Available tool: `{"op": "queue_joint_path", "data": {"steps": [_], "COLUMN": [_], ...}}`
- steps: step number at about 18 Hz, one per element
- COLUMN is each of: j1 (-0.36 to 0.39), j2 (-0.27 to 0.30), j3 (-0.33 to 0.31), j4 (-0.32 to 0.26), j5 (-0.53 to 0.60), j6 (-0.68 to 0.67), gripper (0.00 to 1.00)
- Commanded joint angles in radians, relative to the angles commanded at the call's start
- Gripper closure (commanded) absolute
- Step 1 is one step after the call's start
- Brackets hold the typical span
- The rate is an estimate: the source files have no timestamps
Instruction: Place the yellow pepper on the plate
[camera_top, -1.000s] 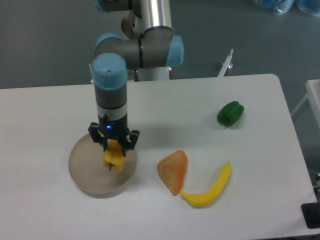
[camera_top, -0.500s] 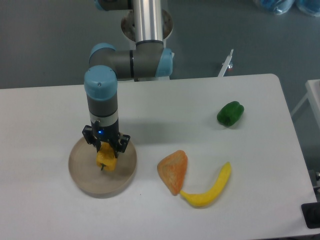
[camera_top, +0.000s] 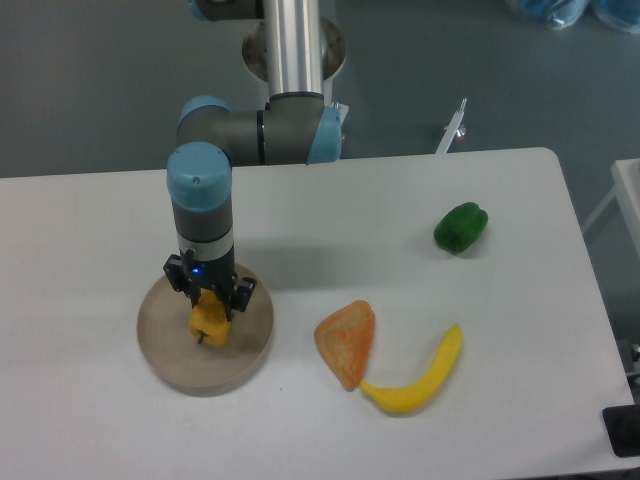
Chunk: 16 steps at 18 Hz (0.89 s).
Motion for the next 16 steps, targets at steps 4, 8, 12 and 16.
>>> {"op": "queue_joint_path", "data": {"steps": [4,8,12,16], "j1": [0.000,0.000,0.000,0.002], "j2": [-0.002,-0.002,0.002,0.008], "j3": [-0.011,-0.011,-0.011,-0.003], "j4": [0.002,0.002,0.002,0.000], "j5": [-0.002,-0.002,0.000,0.000], "j6": [-0.002,-0.002,-0.002,-0.002], "gripper": [0.62,0.58,0.25,0.00]}}
